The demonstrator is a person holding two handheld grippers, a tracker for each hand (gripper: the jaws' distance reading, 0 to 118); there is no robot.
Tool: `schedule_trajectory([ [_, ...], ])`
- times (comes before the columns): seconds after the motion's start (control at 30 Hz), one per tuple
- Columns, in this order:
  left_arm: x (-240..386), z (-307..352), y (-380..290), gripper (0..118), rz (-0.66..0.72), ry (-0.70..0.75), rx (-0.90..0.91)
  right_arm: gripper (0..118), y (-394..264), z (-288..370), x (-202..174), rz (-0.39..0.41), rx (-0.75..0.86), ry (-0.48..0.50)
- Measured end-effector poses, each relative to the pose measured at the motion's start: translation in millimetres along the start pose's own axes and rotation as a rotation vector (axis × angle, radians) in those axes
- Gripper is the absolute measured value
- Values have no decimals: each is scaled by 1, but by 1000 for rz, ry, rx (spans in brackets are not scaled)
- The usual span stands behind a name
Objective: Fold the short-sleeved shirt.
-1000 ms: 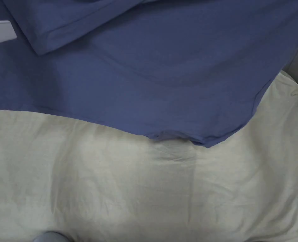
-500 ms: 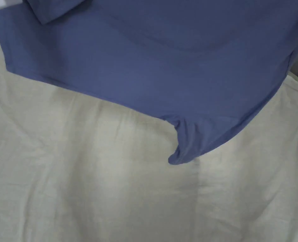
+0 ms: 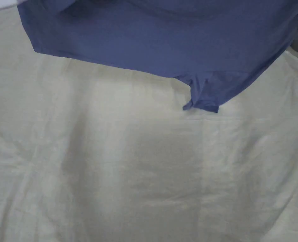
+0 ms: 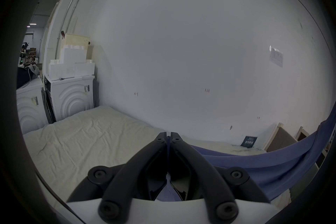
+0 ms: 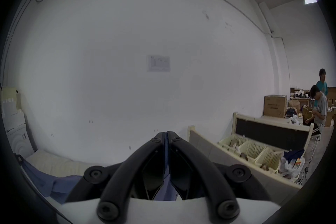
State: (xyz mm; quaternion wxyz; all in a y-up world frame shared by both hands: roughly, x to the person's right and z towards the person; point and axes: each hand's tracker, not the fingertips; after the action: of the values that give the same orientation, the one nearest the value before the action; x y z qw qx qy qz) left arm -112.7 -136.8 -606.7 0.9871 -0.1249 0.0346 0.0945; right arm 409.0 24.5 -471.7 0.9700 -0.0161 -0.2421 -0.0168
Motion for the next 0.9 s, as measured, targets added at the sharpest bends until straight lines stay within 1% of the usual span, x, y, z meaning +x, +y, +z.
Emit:
schedule_trajectory([
  [0.03,0,-5,-14,0,-5,0,-28,1,-14,-3,2,-9,-29,14],
  [0.2,-7,-23,-101,0,-26,0,-197,1,-112,-7,10,33,-210,17],
  [0.33,-21,-22,-168,0,-37,8,-318,1,-191,8,23,17,-348,13],
  [0.4,-31,-13,-195,0,-38,5,-364,1,-230,27,30,6,-407,3],
  [0.5,-47,6,-231,0,-40,7,-428,1,-283,56,47,-52,-505,-16],
  [0.57,-62,20,-250,0,-31,8,-465,1,-314,80,58,-65,-555,-15],
  [0.7,-92,58,-287,0,-24,25,-531,1,-372,136,77,-47,-680,-29],
  [0.73,-99,67,-295,0,-10,31,-552,1,-385,149,82,-61,-710,-30],
  [0.77,-106,76,-303,0,21,38,-574,1,-396,158,90,-59,-763,-30],
  [0.83,-121,97,-314,0,44,41,-598,1,-414,188,102,-91,-783,-31],
  [0.9,-132,117,-322,0,43,45,-607,1,-420,213,115,-102,-799,-30],
])
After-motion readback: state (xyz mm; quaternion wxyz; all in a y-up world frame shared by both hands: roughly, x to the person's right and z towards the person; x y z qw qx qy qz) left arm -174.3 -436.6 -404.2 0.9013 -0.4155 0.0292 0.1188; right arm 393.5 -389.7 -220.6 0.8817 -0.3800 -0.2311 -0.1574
